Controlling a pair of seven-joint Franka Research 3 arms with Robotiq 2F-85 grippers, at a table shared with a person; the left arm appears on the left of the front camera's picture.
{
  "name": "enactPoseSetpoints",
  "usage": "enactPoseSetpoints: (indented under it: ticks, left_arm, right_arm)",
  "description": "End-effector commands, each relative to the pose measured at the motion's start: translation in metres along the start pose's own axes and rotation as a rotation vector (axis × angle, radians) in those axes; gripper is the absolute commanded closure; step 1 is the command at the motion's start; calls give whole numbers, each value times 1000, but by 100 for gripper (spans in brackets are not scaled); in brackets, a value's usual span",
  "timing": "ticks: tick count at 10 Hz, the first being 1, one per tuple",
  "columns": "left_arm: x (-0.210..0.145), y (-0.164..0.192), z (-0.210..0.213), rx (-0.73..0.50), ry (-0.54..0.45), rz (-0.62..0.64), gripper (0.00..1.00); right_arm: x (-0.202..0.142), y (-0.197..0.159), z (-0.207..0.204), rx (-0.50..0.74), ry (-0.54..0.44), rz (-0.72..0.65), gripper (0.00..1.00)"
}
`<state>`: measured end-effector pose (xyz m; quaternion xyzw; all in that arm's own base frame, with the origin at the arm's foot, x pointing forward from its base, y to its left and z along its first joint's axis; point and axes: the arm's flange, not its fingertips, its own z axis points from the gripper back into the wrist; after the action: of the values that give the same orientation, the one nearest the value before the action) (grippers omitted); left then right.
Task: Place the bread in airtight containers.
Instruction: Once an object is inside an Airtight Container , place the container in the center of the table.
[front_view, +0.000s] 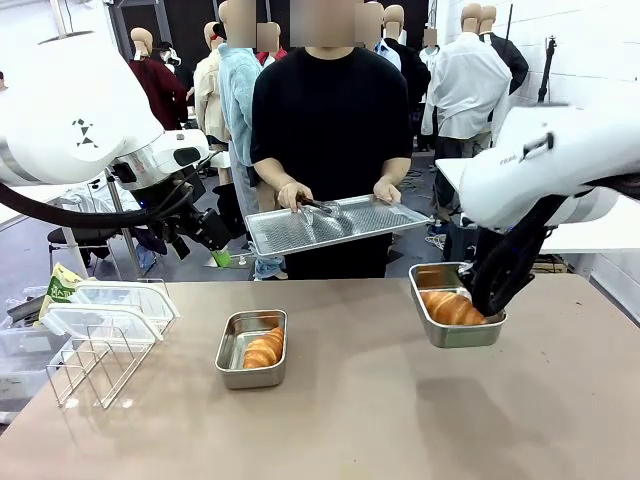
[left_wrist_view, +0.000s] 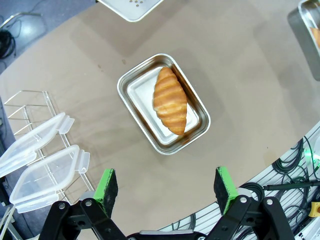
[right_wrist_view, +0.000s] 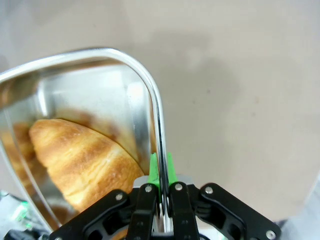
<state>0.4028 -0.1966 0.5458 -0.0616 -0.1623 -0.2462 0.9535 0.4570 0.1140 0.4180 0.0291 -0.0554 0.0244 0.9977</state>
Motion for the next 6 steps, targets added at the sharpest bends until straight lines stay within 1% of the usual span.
enactPoseSetpoints:
  ticks: [1, 2, 6]
  left_arm:
    - [-1, 1, 2, 7, 0, -4, 0]
    - [-1, 1, 2, 7, 0, -4, 0]
    - [-1, 1, 2, 7, 0, -4, 0]
  right_arm:
    - [17, 6, -24, -24, -32, 1, 100]
    - [20, 4, -38, -21, -14, -10, 100]
    - [25, -11, -77, -75, 32, -72, 100]
